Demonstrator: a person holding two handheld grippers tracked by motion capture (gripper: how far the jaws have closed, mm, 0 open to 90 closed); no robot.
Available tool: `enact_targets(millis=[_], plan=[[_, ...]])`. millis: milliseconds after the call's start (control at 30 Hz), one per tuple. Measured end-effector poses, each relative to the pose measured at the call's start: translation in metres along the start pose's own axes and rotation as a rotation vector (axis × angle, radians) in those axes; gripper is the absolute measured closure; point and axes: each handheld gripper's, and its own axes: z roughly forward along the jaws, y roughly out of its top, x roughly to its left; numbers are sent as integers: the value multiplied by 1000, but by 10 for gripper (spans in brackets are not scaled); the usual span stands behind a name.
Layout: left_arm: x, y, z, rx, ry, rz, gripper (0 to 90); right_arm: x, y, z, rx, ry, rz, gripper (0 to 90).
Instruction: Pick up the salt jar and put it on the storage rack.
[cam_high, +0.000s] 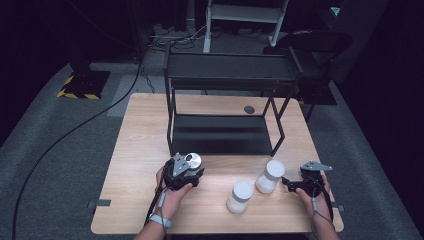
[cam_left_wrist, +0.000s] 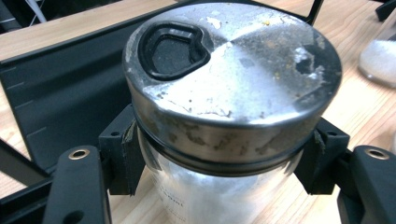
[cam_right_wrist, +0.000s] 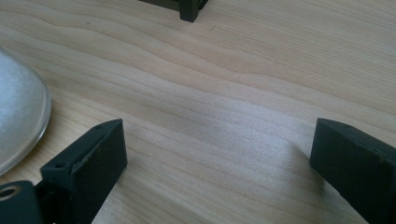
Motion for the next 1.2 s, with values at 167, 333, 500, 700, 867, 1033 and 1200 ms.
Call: enact_targets(millis=[167, 333, 500, 700, 867, 1033, 1200], plan=[[-2, 11, -1, -11, -1, 15, 300, 0, 0, 0, 0, 0, 0, 33], [0, 23, -4, -20, -13, 8, 300, 0, 0, 0, 0, 0, 0, 33], [4, 33, -5, -25, -20, -3, 300, 0, 0, 0, 0, 0, 0, 33], [9, 44, -8, -33, -10, -2, 300, 0, 0, 0, 0, 0, 0, 33], [13, 56, -10, -38, -5, 5, 300, 0, 0, 0, 0, 0, 0, 33], [15, 64, -9, -44, -3, 12, 300, 0, 0, 0, 0, 0, 0, 33], [23, 74, -5, -42, -22, 6, 299, 0, 0, 0, 0, 0, 0, 33]])
